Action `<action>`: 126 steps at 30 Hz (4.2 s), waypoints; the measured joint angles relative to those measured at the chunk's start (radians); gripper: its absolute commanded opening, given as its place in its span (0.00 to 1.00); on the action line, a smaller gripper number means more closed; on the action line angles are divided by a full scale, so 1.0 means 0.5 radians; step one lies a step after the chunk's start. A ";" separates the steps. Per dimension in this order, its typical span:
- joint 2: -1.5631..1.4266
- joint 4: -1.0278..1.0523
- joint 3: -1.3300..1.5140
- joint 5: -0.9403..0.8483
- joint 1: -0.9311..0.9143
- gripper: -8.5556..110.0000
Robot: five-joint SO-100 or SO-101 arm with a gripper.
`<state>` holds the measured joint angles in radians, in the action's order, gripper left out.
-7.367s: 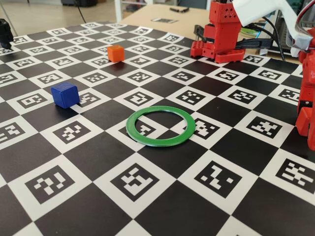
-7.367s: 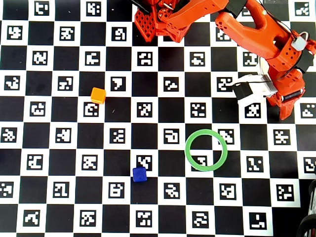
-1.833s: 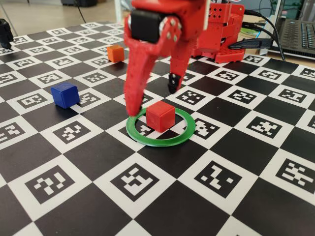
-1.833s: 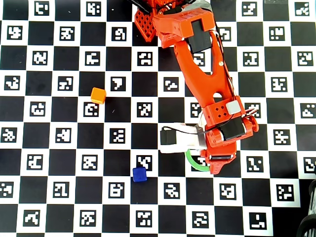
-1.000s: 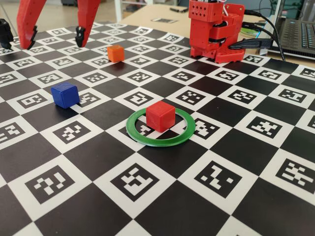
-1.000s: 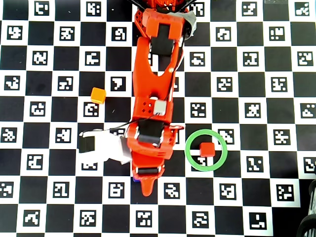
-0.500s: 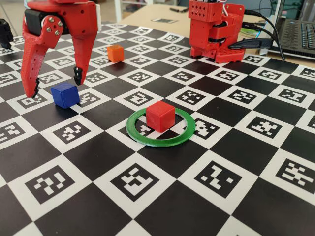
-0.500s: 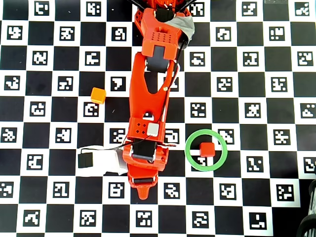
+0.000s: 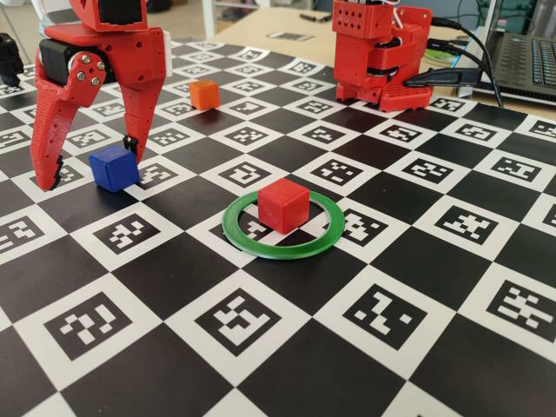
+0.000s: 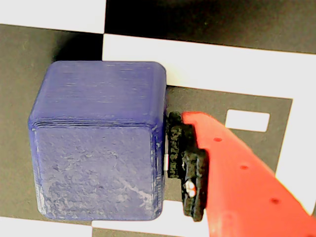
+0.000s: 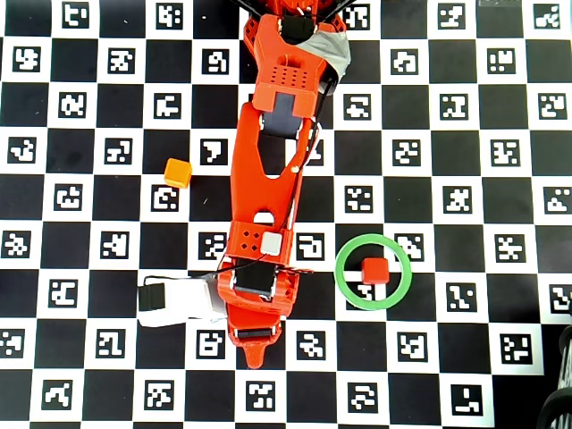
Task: Grab the red cube then put it in the green circle then put the blue cube on top and finally the orange cube on top
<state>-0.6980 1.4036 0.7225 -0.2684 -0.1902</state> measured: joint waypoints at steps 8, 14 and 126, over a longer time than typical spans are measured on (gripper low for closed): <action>0.000 0.000 0.000 -0.018 0.000 0.31; 0.000 -0.025 0.040 -0.034 0.000 0.18; -0.881 -0.147 1.092 1.098 0.985 0.12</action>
<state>-1.1382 1.3300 1.2686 0.2807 0.3022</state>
